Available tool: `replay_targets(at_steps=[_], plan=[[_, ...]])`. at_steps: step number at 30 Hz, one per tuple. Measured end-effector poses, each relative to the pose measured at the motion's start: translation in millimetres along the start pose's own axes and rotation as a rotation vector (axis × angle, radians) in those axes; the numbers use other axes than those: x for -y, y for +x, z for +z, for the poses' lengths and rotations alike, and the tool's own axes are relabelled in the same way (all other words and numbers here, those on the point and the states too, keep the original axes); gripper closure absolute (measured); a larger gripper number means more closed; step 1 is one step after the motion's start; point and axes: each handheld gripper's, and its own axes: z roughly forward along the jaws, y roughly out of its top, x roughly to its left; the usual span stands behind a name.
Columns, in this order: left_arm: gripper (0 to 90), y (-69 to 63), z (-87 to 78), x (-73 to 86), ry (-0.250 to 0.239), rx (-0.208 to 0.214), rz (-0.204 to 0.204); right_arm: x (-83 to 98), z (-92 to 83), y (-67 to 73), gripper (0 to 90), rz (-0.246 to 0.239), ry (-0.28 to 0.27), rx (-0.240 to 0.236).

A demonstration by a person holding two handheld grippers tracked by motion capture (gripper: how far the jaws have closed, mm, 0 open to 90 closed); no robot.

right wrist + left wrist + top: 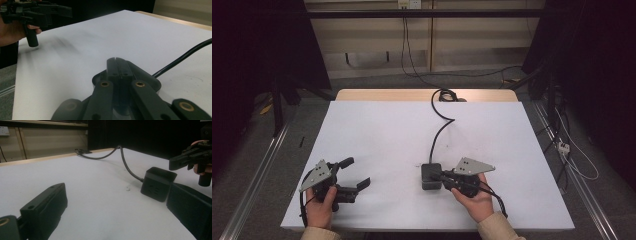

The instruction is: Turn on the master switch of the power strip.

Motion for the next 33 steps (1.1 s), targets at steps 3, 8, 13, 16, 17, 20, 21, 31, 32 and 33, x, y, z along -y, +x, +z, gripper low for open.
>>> replay_targets(at_steps=[3,8,13,16,17,20,21,31,32,33], plan=[[2.9,0.0,0.2,0.1,0.000,0.001,0.000,0.2,0.5,-0.5,90.0,0.003,0.009,0.004],[2.9,-0.1,0.0,0.2,0.000,0.001,-0.001,0.5,0.9,-0.8,90.0,0.005,0.013,0.009],[2.9,0.0,0.0,0.3,0.001,0.001,-0.001,1.3,2.1,-0.6,90.0,0.002,0.020,0.009],[2.9,0.0,0.1,0.3,0.001,0.002,-0.001,1.8,2.6,-0.3,90.0,-0.005,0.028,0.013],[2.9,0.0,0.1,0.2,0.001,0.002,0.000,2.2,2.9,-0.2,90.0,-0.004,0.030,0.015],[2.9,-0.1,-0.1,0.2,0.000,0.001,-0.001,2.8,3.0,-0.2,90.0,-0.005,0.026,0.013],[2.9,0.0,-0.2,0.2,0.000,0.000,0.000,3.0,3.0,-0.1,90.0,-0.006,0.024,0.013],[2.9,-0.2,-0.5,-0.1,0.000,0.000,0.003,5.4,2.9,-0.4,90.0,0.000,0.016,0.012],[2.9,-0.2,-0.4,-0.2,0.000,0.000,0.003,5.5,2.9,-0.7,90.0,0.005,0.014,0.009],[2.9,-0.3,-0.3,-0.2,0.000,0.000,0.003,5.5,2.9,-0.7,90.0,0.006,0.015,0.008]])
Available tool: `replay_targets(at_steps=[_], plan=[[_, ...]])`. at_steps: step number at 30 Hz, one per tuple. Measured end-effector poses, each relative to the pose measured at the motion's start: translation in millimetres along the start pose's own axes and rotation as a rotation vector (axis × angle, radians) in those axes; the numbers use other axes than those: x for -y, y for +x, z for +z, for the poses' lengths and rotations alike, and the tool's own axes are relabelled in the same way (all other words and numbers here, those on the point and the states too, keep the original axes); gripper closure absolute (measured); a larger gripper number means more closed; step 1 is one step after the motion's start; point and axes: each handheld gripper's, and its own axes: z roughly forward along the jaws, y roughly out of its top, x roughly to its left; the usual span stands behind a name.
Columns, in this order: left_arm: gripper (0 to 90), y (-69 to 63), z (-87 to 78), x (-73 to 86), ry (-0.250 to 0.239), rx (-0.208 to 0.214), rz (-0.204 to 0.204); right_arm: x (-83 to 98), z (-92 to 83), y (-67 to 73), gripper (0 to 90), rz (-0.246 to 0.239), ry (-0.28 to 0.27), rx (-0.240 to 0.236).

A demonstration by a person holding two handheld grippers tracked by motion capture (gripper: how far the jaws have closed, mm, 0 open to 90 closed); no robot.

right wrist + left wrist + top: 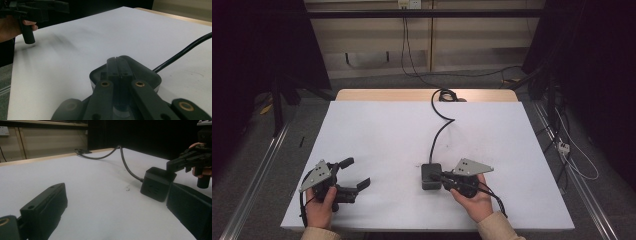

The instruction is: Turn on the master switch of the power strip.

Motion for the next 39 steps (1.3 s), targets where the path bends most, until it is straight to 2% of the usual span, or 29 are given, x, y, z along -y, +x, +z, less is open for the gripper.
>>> replay_targets(at_steps=[8,17,39], plan=[[2.9,-0.4,-0.2,0.0,-0.001,0.000,-0.004,0.2,0.8,1.3,90.0,0.003,0.003,-0.004],[2.9,-0.9,0.2,-0.2,-0.001,0.001,-0.001,0.1,1.1,2.5,90.0,-0.019,0.006,0.003],[2.9,-1.4,-0.6,-0.3,-0.005,-0.004,-0.004,-0.5,1.6,3.3,90.0,-0.015,0.018,0.009]])
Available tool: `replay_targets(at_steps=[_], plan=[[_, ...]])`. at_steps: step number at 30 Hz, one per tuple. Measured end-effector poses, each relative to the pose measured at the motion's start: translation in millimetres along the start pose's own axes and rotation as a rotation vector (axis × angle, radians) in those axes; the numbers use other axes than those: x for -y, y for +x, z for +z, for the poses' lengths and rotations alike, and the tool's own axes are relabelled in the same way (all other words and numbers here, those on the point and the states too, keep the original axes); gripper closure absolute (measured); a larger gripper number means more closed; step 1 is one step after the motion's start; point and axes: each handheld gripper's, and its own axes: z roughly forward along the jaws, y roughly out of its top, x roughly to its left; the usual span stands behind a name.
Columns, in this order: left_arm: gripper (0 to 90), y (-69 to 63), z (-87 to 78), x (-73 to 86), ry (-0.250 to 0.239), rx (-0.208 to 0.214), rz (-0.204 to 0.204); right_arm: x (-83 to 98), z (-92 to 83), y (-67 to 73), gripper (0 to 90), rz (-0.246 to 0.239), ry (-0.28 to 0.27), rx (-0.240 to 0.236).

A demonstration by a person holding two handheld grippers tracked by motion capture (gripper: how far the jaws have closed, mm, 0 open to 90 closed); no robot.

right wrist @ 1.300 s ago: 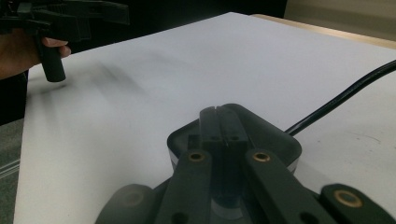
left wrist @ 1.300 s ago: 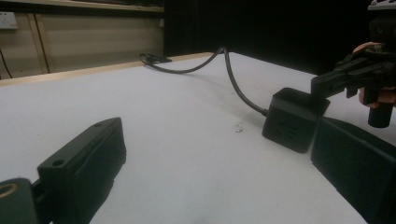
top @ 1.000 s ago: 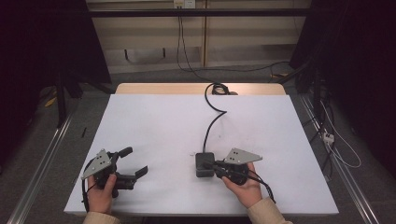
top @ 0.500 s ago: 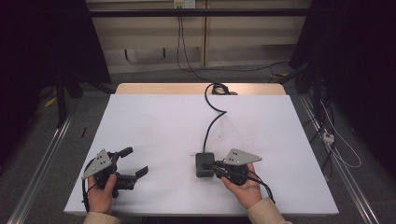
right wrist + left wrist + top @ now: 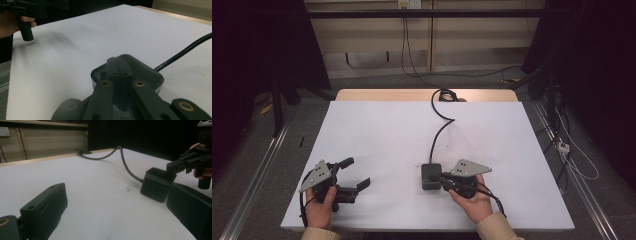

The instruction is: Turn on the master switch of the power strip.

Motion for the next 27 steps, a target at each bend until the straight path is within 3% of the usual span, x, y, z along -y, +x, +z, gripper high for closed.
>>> replay_targets(at_steps=[27], plan=[[2.9,-1.3,0.0,0.1,-0.004,-0.002,-0.003,-1.8,0.3,1.0,90.0,-0.018,0.019,0.004]])
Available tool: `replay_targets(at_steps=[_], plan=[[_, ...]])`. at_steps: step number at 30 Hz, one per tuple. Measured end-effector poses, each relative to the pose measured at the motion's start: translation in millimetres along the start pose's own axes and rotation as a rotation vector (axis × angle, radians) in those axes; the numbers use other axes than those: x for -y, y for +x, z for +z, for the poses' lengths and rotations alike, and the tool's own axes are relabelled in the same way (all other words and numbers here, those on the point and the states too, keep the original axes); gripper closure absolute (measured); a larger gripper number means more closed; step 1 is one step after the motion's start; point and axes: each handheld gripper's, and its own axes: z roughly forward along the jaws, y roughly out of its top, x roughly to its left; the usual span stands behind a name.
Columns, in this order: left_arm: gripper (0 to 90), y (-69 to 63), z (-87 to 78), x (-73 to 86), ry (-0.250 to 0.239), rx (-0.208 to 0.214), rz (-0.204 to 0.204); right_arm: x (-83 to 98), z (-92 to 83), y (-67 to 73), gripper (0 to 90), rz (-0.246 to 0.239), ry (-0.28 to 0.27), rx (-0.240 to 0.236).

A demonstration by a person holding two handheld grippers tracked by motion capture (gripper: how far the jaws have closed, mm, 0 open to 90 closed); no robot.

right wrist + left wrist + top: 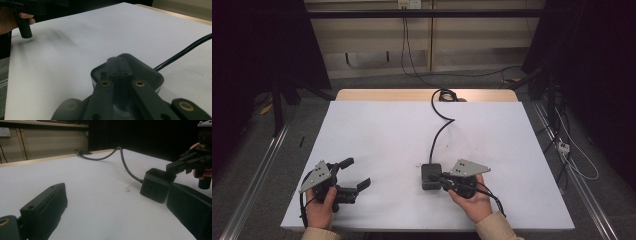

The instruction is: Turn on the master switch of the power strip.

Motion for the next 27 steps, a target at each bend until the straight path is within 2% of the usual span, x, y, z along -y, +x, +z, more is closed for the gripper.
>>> replay_targets(at_steps=[27], plan=[[2.9,-0.9,-0.1,0.0,-0.002,0.001,0.006,-0.5,0.1,1.7,90.0,-0.021,0.006,0.008]])
